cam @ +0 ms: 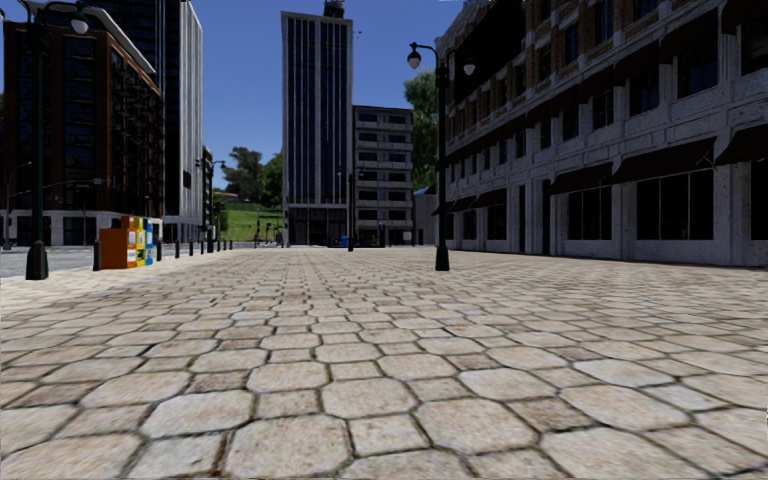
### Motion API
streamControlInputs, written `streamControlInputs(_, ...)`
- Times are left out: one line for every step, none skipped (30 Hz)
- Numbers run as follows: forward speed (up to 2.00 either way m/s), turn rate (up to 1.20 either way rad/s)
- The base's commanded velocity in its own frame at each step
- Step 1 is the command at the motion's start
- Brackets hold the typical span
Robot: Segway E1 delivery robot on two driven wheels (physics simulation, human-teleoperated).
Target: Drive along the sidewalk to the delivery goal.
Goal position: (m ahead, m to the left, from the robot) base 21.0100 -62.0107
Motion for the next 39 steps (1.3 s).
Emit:
streamControlInputs(1.46,-0.54)
streamControlInputs(1.46,-0.54)
streamControlInputs(1.46,-0.54)
streamControlInputs(1.46,-0.54)
streamControlInputs(1.46,-0.54)
streamControlInputs(1.46,-0.54)
streamControlInputs(1.46,-0.54)
streamControlInputs(1.46,-0.54)
streamControlInputs(1.46,-0.54)
streamControlInputs(1.46,-0.54)
streamControlInputs(1.46,-0.54)
streamControlInputs(1.46,-0.54)
streamControlInputs(2.00,-0.54)
streamControlInputs(2.00,-0.54)
streamControlInputs(2.00,-0.54)
streamControlInputs(2.00,-0.54)
streamControlInputs(2.00,-0.54)
streamControlInputs(2.00,-0.54)
streamControlInputs(2.00,-0.54)
streamControlInputs(2.00,-0.54)
streamControlInputs(2.00,-0.54)
streamControlInputs(2.00,-0.54)
streamControlInputs(2.00,-0.54)
streamControlInputs(2.00,-0.55)
streamControlInputs(2.00,-0.55)
streamControlInputs(2.00,-0.58)
streamControlInputs(2.00,-0.61)
streamControlInputs(2.00,-0.63)
streamControlInputs(2.00,-0.64)
streamControlInputs(2.00,-0.64)
streamControlInputs(2.00,-0.64)
streamControlInputs(2.00,-0.64)
streamControlInputs(2.00,-0.64)
streamControlInputs(2.00,-0.64)
streamControlInputs(2.00,-0.64)
streamControlInputs(2.00,-0.64)
streamControlInputs(2.00,-0.64)
streamControlInputs(2.00,-0.65)
streamControlInputs(2.00,-0.66)
